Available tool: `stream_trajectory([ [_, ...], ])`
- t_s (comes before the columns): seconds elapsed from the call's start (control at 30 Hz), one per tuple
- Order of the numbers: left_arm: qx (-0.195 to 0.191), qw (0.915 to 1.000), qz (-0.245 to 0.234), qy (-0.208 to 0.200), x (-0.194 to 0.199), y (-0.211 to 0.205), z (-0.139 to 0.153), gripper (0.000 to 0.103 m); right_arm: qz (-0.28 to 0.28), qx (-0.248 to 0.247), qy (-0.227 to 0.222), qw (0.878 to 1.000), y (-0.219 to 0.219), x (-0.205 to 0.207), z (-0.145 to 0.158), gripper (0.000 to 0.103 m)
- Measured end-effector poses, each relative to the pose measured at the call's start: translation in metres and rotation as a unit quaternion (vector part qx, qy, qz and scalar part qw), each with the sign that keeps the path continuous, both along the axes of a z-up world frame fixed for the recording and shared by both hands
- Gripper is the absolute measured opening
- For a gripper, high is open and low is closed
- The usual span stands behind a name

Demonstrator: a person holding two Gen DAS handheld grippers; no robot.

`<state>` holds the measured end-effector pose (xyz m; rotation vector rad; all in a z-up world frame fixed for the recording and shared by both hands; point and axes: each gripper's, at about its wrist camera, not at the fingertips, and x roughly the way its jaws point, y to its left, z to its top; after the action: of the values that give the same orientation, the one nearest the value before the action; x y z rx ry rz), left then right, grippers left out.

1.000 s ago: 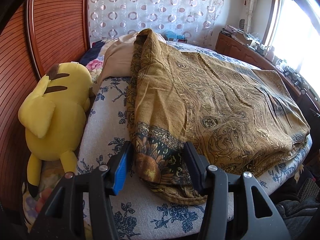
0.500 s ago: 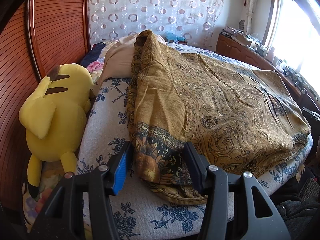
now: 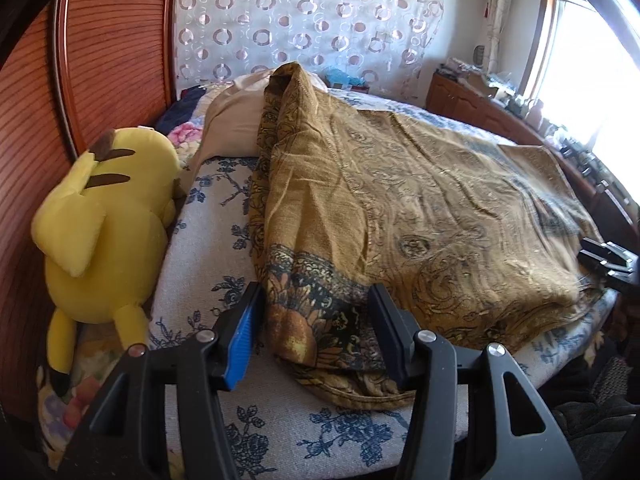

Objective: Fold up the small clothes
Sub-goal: 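Grasp the bundle's edge with the left gripper and lift it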

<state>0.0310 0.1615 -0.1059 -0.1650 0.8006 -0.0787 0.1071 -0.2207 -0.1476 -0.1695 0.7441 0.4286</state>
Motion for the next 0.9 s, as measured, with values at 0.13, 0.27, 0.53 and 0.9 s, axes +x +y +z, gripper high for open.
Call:
stream_trajectory([
  [0.13,-0.009,0.9999,-0.01,-0.002,0.002,0.001,0.001,0.045,-0.004,-0.001,-0.01,1.0,0.003,-0.002,-0.003,0.062],
  [0.27,-0.02,0.9997,-0.014,-0.002,0.005,0.002,0.001,0.011,-0.003,0.002,-0.016,1.0,0.003,-0.001,-0.004,0.064],
  [0.53,-0.035,0.9962,-0.057,-0.055,0.012,-0.027,0.034,0.004,-0.006,0.005,-0.027,1.0,-0.001,-0.006,-0.004,0.064],
  [0.9,-0.062,0.9749,-0.16,-0.141,0.053,-0.106,0.116,0.003,-0.043,0.034,-0.033,0.998,-0.041,-0.013,0.012,0.062],
])
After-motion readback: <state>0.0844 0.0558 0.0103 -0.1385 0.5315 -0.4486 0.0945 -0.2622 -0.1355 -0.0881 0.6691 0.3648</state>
